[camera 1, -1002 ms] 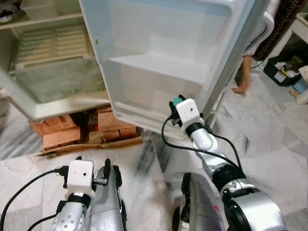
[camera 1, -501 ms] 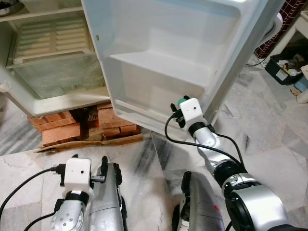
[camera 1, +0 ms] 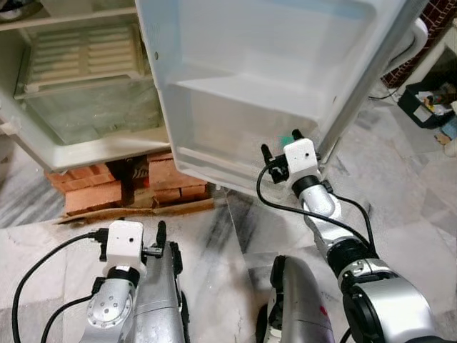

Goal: Restocking fridge

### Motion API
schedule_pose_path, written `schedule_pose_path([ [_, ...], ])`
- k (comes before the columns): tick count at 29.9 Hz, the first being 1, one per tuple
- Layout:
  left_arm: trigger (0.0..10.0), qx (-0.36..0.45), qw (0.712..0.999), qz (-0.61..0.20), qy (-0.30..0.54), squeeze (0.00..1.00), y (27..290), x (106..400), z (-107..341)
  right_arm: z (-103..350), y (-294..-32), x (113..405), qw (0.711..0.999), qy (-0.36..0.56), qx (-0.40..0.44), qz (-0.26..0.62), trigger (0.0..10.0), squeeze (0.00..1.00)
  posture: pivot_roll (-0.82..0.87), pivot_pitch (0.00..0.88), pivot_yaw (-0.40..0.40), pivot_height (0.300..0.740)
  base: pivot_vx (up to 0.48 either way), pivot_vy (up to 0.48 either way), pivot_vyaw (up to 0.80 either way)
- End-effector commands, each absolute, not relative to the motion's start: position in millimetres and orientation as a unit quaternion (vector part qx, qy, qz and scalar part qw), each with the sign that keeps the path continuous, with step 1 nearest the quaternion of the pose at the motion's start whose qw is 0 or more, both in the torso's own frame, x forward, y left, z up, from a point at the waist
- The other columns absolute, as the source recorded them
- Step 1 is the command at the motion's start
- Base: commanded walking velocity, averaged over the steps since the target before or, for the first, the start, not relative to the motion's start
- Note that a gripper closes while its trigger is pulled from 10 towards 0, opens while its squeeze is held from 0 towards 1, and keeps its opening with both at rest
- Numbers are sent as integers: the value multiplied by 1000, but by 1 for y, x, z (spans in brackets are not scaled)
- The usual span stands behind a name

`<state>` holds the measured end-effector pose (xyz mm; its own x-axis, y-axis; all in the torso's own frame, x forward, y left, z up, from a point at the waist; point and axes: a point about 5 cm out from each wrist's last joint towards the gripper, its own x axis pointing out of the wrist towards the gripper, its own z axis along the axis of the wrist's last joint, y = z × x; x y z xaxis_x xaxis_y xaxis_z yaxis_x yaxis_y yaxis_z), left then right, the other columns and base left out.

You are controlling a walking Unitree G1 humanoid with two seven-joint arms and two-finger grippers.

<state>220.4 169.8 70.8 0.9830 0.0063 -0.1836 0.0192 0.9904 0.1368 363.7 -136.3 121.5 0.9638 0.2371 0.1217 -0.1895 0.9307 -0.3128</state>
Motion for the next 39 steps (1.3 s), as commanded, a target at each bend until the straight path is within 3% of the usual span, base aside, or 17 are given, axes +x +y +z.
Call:
schedule_pose_path([
  [1,10000,73,992,0,99,0,171,222,66,117,-141,361,980,-76,-155,102,10000,1000,112,104,-28,566,0,0,0],
  [11,10000,73,993,-1,88,0,172,230,67,120,-142,357,981,-96,-136,99,10000,1000,108,56,-17,566,0,0,0],
  [20,10000,73,996,-7,50,0,172,232,77,104,-138,315,988,-108,-49,96,10000,1000,86,0,-11,566,0,0,0],
  [21,10000,74,996,-10,39,0,171,232,81,102,-138,308,990,-102,-38,91,10000,0,77,0,-5,566,0,0,0],
  [29,10000,92,995,-43,-11,0,167,239,103,100,-148,276,993,-83,2,89,10000,0,48,0,9,571,0,0,0],
  [39,10000,94,994,-31,-47,0,174,252,121,106,-164,272,997,-63,7,43,10000,0,44,0,18,621,0,0,0],
])
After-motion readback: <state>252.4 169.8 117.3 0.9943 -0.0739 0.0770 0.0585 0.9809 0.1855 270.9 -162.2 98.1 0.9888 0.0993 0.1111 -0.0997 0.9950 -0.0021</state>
